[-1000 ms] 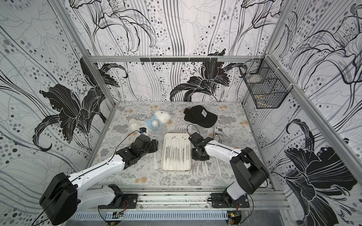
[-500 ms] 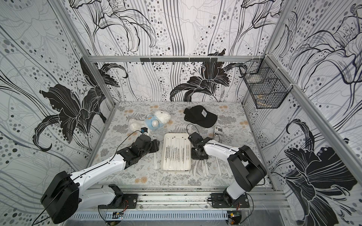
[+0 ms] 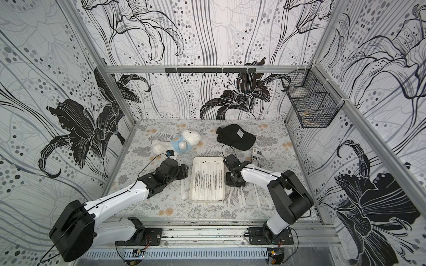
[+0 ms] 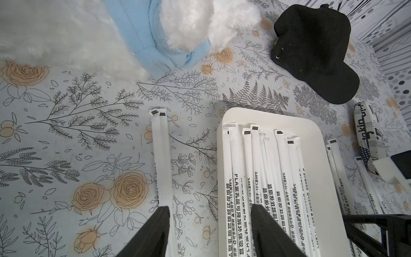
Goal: Put the straws into the storage box
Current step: Pick up the straw from the center of the board.
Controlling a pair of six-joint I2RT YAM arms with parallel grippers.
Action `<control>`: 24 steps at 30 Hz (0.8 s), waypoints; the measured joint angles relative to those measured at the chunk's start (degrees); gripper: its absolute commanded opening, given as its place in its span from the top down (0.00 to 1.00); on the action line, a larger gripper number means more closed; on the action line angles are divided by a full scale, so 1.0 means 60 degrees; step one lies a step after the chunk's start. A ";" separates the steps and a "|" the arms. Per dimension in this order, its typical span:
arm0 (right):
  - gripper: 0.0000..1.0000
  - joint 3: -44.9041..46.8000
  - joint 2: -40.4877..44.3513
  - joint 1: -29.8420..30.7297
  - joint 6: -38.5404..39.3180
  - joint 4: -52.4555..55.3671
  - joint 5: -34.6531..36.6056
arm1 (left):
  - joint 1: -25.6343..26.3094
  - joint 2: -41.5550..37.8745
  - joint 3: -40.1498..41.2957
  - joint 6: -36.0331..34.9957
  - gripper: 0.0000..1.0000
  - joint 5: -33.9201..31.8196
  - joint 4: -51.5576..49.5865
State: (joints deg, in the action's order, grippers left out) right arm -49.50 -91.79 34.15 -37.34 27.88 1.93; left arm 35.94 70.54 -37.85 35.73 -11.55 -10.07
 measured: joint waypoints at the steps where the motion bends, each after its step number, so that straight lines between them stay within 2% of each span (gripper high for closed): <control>1: 0.78 0.0000 -0.0007 0.0000 -0.0022 -0.0047 0.0036 | 0.0000 0.0000 0.0000 0.0000 0.37 0.0004 0.0004; 6: 0.87 0.0004 -0.0022 0.0000 -0.0109 -0.0124 0.0124 | 0.0000 0.0000 0.0000 0.0004 0.37 0.0000 0.0007; 10: 0.91 0.0022 0.0109 -0.0026 0.0000 -0.0157 -0.0288 | 0.0000 0.0000 0.0000 0.0004 0.37 0.0000 0.0000; 13: 0.91 0.0131 0.0568 -0.0299 0.0219 -0.0441 -0.1253 | 0.0000 0.0000 0.0000 0.0000 0.37 0.0000 -0.0007; 19: 0.91 0.0714 0.1348 -0.2011 0.0765 -0.1311 -0.4113 | 0.0000 0.0000 0.0000 0.0004 0.37 0.0000 -0.0007; 24: 0.90 0.0637 0.1413 -0.2204 0.1151 -0.1555 -0.5971 | 0.0000 -0.0004 0.0000 0.0004 0.37 0.0000 -0.0025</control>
State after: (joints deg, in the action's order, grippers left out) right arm -45.67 -83.31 20.93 -30.44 18.55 -33.89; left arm 35.94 70.52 -37.85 35.75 -11.55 -10.22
